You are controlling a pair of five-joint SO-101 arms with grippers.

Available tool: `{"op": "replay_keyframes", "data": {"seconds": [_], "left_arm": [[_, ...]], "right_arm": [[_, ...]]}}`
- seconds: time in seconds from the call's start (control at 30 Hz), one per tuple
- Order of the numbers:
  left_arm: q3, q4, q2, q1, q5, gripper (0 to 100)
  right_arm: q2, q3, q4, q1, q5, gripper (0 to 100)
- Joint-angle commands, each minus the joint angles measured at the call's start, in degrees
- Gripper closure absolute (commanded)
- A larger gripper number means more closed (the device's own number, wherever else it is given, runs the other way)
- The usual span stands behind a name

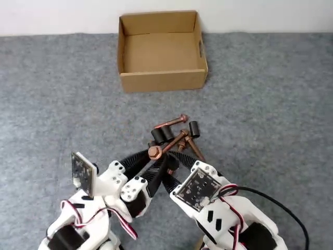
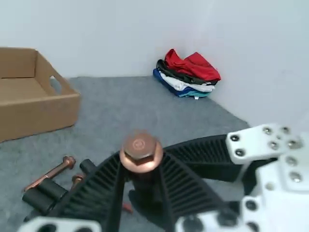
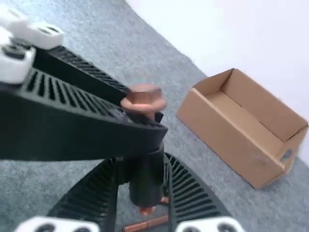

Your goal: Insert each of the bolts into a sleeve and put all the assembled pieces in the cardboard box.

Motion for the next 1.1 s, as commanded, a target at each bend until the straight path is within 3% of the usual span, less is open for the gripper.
{"op": "replay_keyframes", "data": {"seconds": [0.0, 0.1, 0.57, 0.73, 0.83, 0.93, 1.07], "left_arm": [[0.8, 2.5, 0.2, 0.3, -1.1, 84], [0.9, 5.0, 0.2, 0.3, -1.1, 78], [-6.0, 8.2, 0.2, -0.3, -3.0, 78], [-9.7, 10.8, 0.1, -7.6, -4.7, 79], [-10.1, 10.8, -0.2, -12.0, -8.4, 88], [-9.8, 10.6, -0.2, -17.0, -10.7, 100], [-6.1, 10.7, -0.2, -24.8, -12.3, 100]], "right_arm": [[-0.6, -1.1, -1.9, 0.0, 0.6, 99.0], [-0.6, -1.1, -1.9, 0.0, 0.6, 99.0], [-0.6, -1.0, -1.5, 0.2, 0.6, 99.0], [-0.5, -1.0, -1.4, 0.3, 0.4, 99.0], [-0.5, -1.0, -1.4, 2.0, 0.2, 99.0], [-0.5, 0.1, -1.4, 8.4, -2.5, 99.0], [-0.4, 3.2, -1.4, 18.9, -8.8, 99.0]]}}
